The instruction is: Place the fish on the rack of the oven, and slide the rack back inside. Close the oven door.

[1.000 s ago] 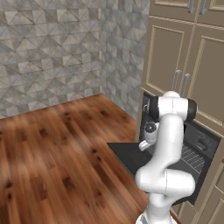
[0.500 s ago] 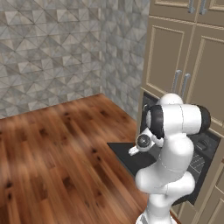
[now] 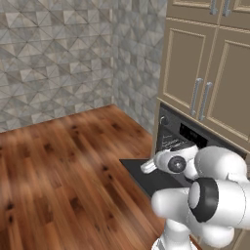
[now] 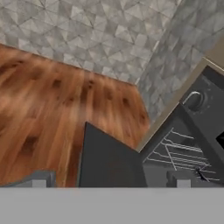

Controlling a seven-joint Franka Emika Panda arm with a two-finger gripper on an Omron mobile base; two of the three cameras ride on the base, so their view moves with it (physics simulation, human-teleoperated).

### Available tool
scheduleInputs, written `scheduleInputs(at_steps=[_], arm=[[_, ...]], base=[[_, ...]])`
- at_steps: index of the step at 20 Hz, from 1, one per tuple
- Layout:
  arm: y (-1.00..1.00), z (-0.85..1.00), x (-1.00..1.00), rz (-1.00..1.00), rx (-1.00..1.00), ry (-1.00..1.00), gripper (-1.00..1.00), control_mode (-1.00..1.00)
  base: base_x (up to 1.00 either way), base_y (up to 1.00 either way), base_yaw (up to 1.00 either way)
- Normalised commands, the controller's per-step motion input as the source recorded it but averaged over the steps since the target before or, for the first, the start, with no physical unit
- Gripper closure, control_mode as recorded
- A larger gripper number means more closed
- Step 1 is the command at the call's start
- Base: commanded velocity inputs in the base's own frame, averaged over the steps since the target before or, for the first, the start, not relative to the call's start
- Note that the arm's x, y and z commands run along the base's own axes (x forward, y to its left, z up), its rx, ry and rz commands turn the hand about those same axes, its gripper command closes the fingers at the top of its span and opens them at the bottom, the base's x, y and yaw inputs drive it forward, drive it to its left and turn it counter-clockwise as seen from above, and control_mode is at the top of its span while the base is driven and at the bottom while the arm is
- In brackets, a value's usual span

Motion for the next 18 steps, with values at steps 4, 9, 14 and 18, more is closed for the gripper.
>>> scheduleInputs(at_steps=[4, 9, 14, 18], arm=[[0.98, 1.0, -0.37, 0.1, 0.0, 0.0, -1.0, -1.0], [1.0, 0.59, -0.14, 0.11, -0.07, 0.19, -1.0, -1.0], [1.0, 0.25, -0.06, 0.13, -0.21, 0.36, -1.0, -1.0], [1.0, 0.0, -0.24, 0.1, -0.36, 0.27, -1.0, -1.0]], base=[[0.0, 0.0, 0.0], [0.0, 0.0, 0.0], [0.0, 0.0, 0.0], [0.0, 0.0, 0.0]])
